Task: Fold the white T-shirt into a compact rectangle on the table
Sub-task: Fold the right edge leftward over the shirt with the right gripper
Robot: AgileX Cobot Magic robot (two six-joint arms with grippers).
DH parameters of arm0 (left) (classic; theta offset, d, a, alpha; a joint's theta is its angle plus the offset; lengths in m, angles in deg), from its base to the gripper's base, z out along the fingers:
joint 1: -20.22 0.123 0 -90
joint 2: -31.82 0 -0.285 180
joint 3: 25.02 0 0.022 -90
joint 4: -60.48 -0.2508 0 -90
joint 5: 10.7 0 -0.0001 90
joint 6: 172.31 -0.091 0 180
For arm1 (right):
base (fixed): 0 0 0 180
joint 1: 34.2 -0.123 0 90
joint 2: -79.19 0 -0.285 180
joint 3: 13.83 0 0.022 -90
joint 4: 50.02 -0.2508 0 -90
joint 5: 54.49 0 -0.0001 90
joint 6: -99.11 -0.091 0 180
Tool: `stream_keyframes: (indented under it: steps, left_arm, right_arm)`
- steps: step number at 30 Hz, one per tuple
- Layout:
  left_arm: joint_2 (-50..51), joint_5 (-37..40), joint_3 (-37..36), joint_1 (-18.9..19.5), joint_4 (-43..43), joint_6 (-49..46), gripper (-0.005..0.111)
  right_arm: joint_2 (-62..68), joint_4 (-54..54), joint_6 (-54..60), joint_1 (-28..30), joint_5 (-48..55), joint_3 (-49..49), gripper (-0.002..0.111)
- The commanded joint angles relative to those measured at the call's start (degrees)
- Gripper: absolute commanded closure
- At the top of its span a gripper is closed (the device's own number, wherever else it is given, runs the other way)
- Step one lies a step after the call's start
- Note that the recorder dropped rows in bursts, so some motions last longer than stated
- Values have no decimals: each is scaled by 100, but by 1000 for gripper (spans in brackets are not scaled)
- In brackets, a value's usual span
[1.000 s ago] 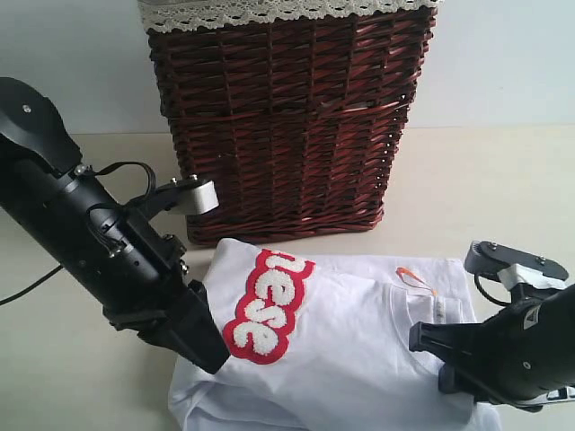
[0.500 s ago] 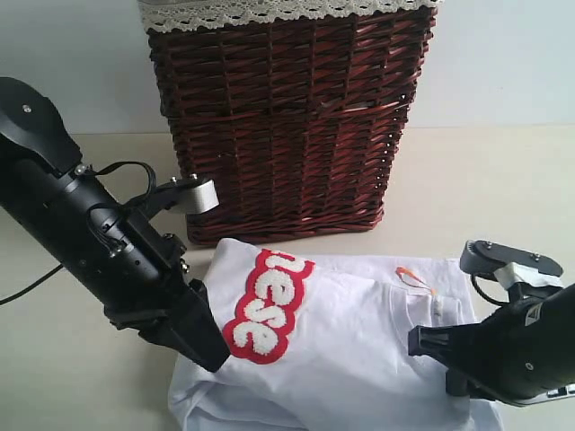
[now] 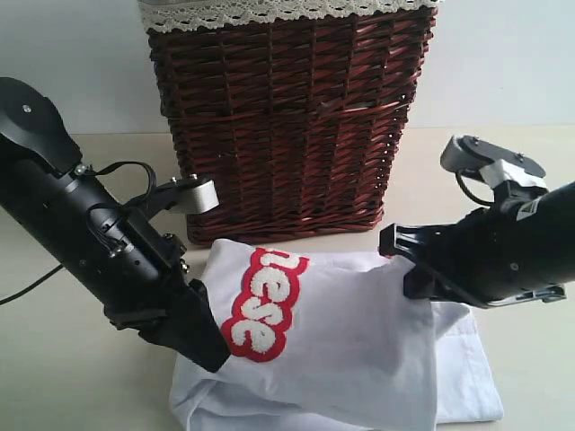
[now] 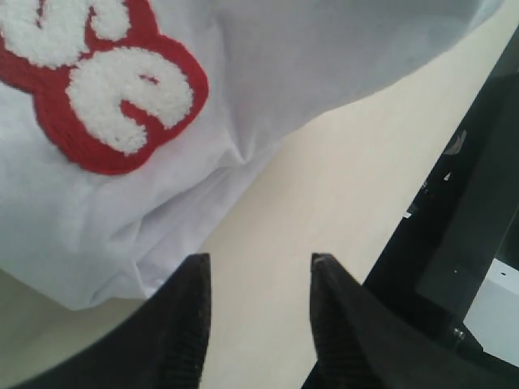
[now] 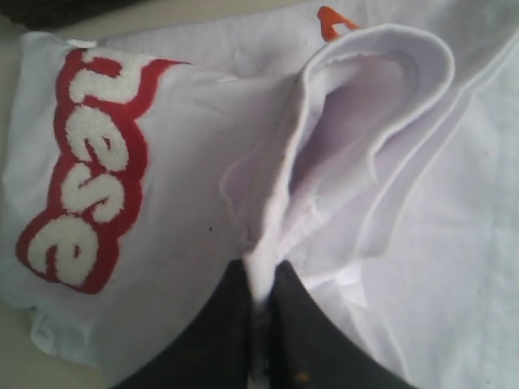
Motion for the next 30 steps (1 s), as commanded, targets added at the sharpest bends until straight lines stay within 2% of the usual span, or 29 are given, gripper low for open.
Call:
stream_keyframes:
  steps: [1,5,9,12,15,18,24,26,28,29,30]
  left_arm:
    - [-28,37,-21,11,80,25,66]
    - [-28,56,-21,11,84,25,66]
    - [-28,77,-21,11,84,25,66]
    - [-28,77,-21,11,84,25,66]
    - [-28,77,-21,11,84,25,66]
    - [-28,77,-21,11,84,25,66]
    - [-28,143,-21,11,84,25,66]
    - [-28,155,-21,11,84,25,66]
    - [-28,155,-21,11,84,25,66]
    - [-28,155,-21,11,84,25,66]
    - [-28,155,-21,11,84,25,66]
  right_arm:
    - [-38,394,33,13,-17,112,108]
    - [-52,427,33,13,-448,270,108]
    - [-91,363,248,-14,-309,751,108]
    - [-187,-83,882,-54,-210,1023,108]
    - [-199,-290,1019,-54,33,1107,108]
    - [-14,422,563,-54,495,1107,108]
    - [749,3368,-1893,-54,802,1107,108]
    - [922,3837,-2503,-54,781,1107,108]
    - [1108,3874,-2516,-54,838,1107,104]
    - [1172,3848,-2496,-54,900,1107,99]
    - [1243,3848,-2509,-54,984,1107,90]
